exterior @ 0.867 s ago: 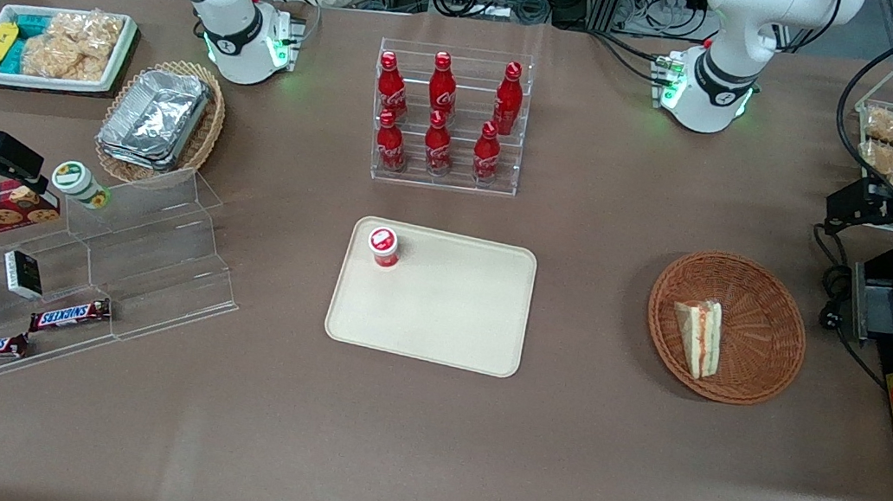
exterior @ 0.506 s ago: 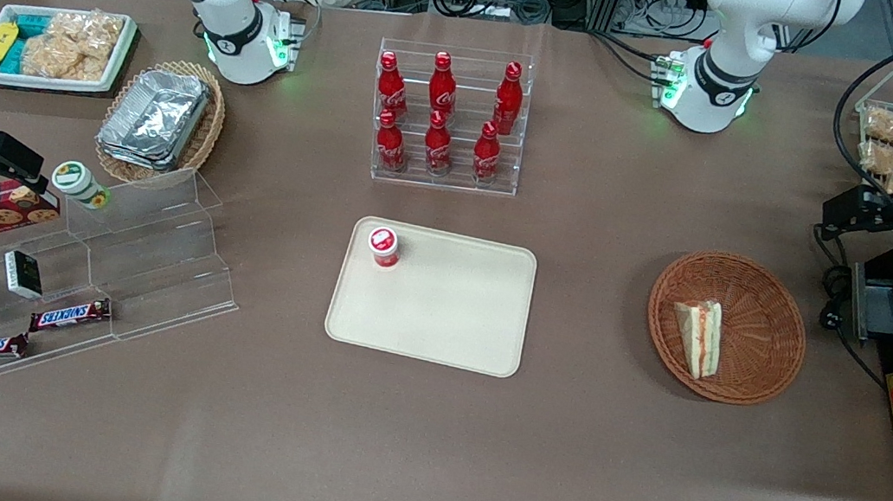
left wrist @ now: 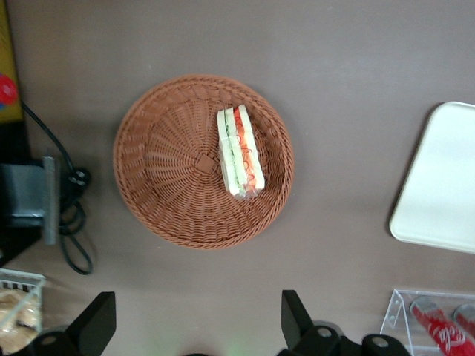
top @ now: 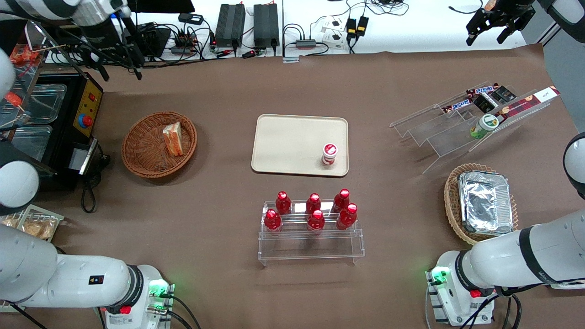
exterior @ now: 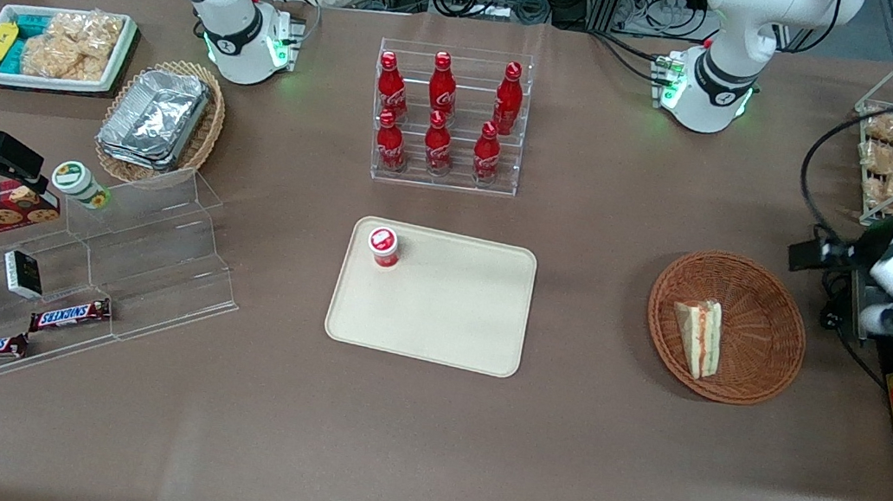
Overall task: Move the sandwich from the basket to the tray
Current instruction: 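Move the left gripper over the sandwich in the wicker basket, then lower the left gripper and close it on the wrapped sandwich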
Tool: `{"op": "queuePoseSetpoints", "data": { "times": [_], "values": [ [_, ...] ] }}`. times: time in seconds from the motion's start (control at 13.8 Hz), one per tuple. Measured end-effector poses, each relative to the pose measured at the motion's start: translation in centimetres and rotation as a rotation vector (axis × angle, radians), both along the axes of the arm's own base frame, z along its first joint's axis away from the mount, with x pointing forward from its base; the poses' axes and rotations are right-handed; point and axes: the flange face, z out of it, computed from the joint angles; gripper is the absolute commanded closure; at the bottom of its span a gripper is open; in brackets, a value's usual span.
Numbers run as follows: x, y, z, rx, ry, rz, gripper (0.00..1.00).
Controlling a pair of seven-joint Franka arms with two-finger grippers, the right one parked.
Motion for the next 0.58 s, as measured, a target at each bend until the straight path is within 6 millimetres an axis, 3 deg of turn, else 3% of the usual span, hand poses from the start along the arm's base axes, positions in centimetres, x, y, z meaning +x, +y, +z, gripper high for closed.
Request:
{"op": "queuePoseSetpoints", "data": {
  "times": [0.29,0.58],
  "values": [
    [2.3,-0.8,-9.8,0.009,0.022,0.045,0.0],
    [1.2,-3.4,-18.8,0.024,0.019,0.085,0.0]
  ]
}}
